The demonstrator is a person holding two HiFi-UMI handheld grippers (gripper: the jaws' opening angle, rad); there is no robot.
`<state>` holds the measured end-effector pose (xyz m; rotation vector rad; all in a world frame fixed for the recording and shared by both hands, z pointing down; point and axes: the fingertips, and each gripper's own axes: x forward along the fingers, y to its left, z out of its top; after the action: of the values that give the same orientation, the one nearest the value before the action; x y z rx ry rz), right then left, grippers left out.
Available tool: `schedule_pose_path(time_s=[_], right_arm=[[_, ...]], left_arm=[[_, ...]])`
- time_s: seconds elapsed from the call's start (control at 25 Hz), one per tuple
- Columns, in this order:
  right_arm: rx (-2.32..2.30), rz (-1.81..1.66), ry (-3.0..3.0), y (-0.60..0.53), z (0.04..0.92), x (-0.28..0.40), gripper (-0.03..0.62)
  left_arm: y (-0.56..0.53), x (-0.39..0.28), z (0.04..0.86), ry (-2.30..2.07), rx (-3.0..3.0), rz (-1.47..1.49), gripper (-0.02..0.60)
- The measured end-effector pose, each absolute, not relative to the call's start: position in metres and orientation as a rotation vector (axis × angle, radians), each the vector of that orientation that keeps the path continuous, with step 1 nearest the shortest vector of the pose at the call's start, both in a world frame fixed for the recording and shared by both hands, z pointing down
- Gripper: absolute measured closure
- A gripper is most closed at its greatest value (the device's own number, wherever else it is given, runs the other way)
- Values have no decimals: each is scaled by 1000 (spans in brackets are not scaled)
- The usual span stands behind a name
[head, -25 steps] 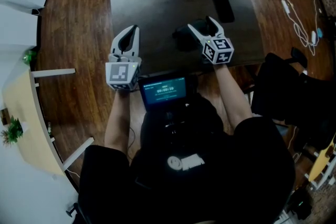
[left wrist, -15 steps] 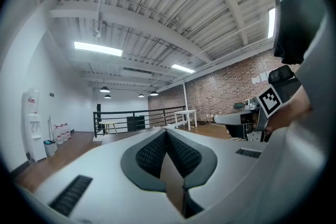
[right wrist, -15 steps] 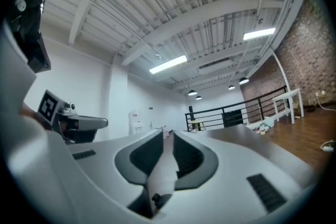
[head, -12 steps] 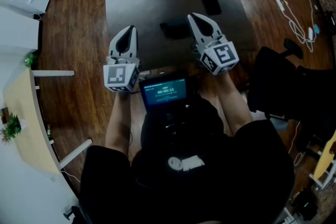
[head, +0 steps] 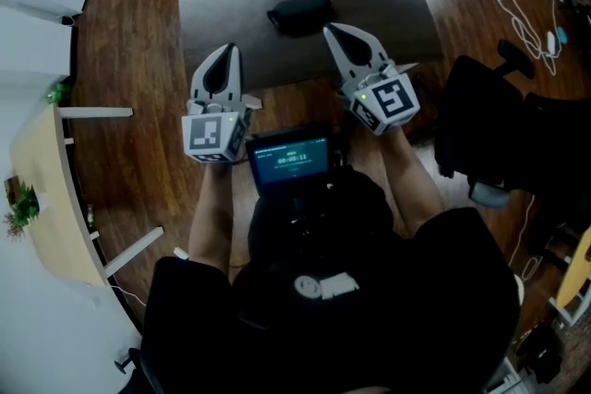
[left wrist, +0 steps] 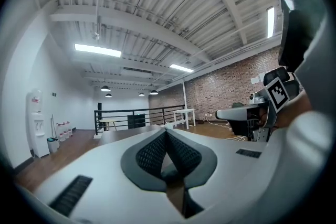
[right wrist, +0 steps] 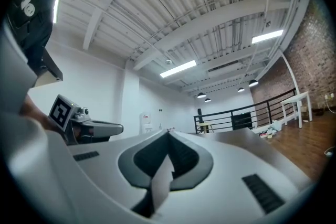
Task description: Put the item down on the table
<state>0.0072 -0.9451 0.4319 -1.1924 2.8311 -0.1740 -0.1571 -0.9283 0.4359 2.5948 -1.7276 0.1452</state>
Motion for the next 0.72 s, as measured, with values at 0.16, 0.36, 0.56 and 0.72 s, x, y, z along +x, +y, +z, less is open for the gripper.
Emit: schedule_pose_path(time_s=[0.16, 0.36, 0.56, 0.72], right_arm=[[-1188, -205, 2825, -926, 434, 6, 591], [-1168, -207, 2816, -902, 433, 4, 568], [-1186, -180, 2782, -858, 428, -3, 492], [-1190, -187, 2767, -811, 423, -19, 223]], left_arm=[[-914, -151, 435, -1707, 2611, 152, 581], [-897, -146, 434, -1690, 2624, 146, 581], [-851, -145, 432, -1644, 2690, 102, 565], [-803, -160, 433, -1609, 2690, 73, 278]])
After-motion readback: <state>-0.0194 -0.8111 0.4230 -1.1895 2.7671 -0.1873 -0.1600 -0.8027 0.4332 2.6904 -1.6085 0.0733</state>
